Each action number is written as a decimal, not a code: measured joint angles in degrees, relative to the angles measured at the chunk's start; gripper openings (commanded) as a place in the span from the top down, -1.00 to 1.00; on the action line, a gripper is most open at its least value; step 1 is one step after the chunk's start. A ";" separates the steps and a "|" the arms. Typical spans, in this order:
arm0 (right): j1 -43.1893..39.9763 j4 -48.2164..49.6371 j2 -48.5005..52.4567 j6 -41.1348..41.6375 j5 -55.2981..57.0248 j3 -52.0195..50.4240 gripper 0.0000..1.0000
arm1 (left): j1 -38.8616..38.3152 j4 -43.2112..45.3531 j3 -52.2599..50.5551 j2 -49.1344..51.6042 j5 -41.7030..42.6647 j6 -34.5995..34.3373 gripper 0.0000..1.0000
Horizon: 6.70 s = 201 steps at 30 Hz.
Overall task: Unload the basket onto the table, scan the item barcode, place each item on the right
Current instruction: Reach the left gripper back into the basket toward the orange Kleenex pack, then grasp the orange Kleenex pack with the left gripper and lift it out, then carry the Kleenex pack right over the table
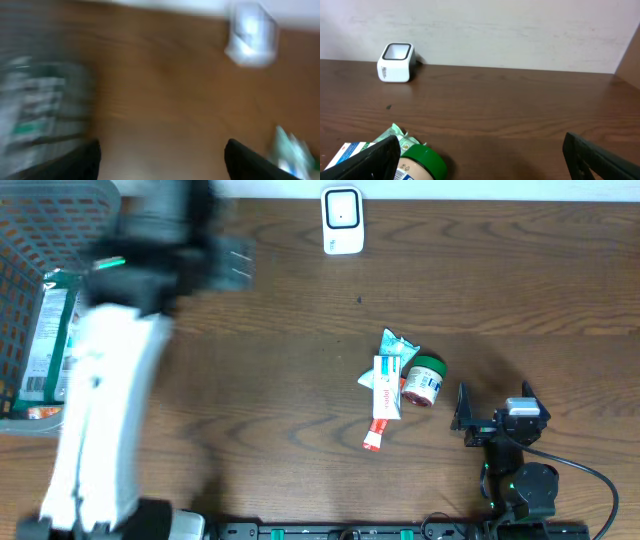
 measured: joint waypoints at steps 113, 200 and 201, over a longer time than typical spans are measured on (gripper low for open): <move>0.00 0.00 0.00 0.00 0.00 0.02 -0.98 | 35.82 13.49 -23.28 -26.38 11.41 -27.61 0.86; 0.00 0.00 0.00 0.00 0.00 0.00 -0.99 | -1.11 36.92 -54.45 11.06 22.93 -16.94 0.18; 0.00 0.00 0.00 0.00 0.00 0.00 -0.99 | -1.11 37.09 -54.45 11.06 22.88 -17.05 0.19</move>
